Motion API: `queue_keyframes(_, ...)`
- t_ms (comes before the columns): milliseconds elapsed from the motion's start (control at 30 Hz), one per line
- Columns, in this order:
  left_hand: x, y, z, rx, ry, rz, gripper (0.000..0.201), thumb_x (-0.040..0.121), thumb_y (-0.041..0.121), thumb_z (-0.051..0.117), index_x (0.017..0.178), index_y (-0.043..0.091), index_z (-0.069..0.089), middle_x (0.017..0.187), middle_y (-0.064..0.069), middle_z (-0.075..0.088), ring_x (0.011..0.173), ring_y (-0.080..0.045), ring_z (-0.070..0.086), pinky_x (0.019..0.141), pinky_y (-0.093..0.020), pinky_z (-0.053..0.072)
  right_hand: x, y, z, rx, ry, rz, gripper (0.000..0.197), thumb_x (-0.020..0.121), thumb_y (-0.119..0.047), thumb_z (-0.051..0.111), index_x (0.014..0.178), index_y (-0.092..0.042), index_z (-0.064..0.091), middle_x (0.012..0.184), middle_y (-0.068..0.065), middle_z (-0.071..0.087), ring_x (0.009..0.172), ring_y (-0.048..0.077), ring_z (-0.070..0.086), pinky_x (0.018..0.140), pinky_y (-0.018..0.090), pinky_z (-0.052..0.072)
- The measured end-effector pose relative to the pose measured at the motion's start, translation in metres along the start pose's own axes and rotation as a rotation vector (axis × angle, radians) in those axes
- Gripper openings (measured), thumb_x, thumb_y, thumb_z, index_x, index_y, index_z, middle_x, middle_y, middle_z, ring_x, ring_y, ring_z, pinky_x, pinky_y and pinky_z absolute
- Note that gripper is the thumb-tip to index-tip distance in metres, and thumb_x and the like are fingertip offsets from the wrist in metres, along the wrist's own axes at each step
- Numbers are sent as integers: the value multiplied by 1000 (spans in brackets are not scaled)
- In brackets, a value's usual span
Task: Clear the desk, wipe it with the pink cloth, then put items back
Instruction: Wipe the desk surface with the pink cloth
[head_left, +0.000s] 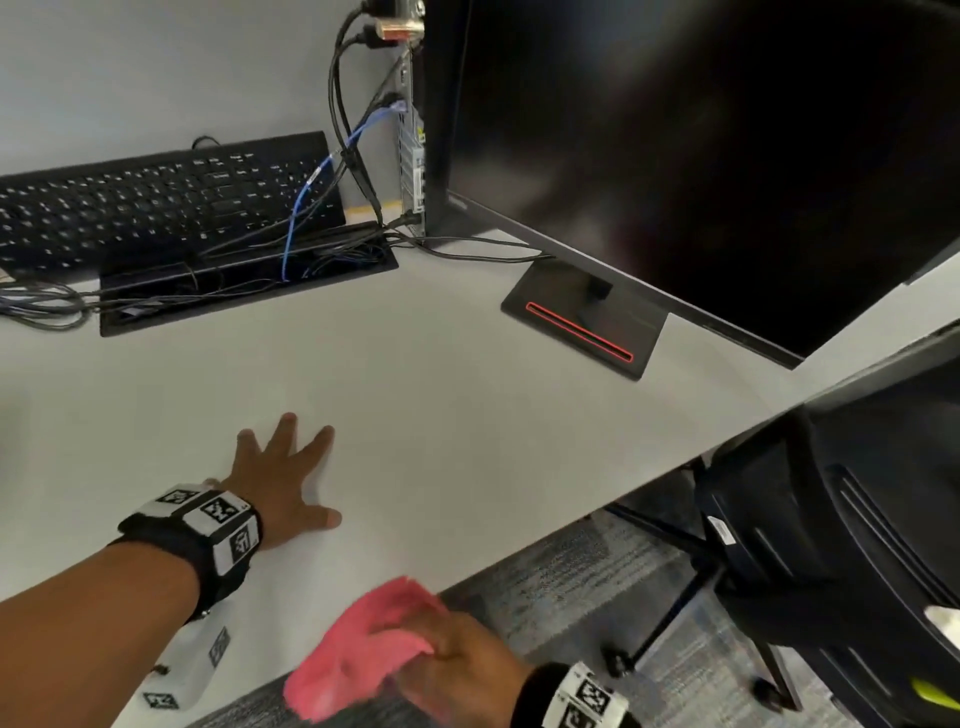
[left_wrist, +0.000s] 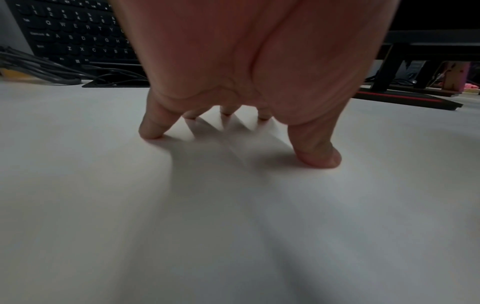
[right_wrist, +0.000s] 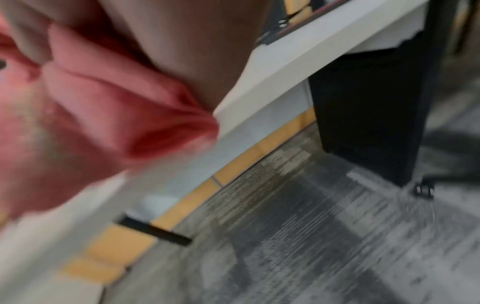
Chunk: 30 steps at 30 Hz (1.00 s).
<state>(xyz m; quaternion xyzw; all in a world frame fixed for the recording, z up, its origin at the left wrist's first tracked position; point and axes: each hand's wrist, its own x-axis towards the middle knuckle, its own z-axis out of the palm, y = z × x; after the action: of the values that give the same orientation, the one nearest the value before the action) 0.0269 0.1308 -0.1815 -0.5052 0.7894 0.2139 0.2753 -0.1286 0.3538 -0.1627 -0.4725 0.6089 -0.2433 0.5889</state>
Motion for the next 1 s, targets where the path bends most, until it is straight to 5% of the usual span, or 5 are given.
queue_keyframes(267,-4,5,-5,-8,0,-4,104,75,71,57,148,48,-13,159,6,-25,146,-39,-16,107,-69,26,31,-66,-135,188,486,-90,24,95,-19,51,96,-34,70,101,1,73,90,12,67,77,24,53)
queue_keyframes(567,-7,4,-5,-40,-5,0,100,77,67,59,149,46,-7,160,7,-22,146,-40,-16,107,-71,21,53,16,-25,-978,-68,-345,44,89,-42,39,133,-44,44,158,-11,17,148,20,3,116,54,-10)
queue_keyframes(800,-38,-4,3,-197,25,48,68,93,26,53,152,22,20,162,-7,3,149,-31,5,118,-51,24,63,15,-26,-1269,-234,-340,63,84,-72,24,143,-53,21,162,-1,-2,148,26,7,108,50,7)
queue_keyframes(900,-63,-15,6,-298,113,59,42,95,18,47,136,12,46,143,-11,44,132,-30,43,108,-41,39,68,-15,-26,-1209,-130,-330,55,91,-65,2,112,-46,48,140,-12,49,125,15,55,86,40,53)
queue_keyframes(1000,-95,-33,1,-372,266,2,33,95,19,44,125,9,54,125,-12,59,114,-31,55,94,-37,45,75,-70,-6,-1048,-14,-276,53,86,-72,27,100,-38,66,102,-14,70,94,10,68,85,29,56)
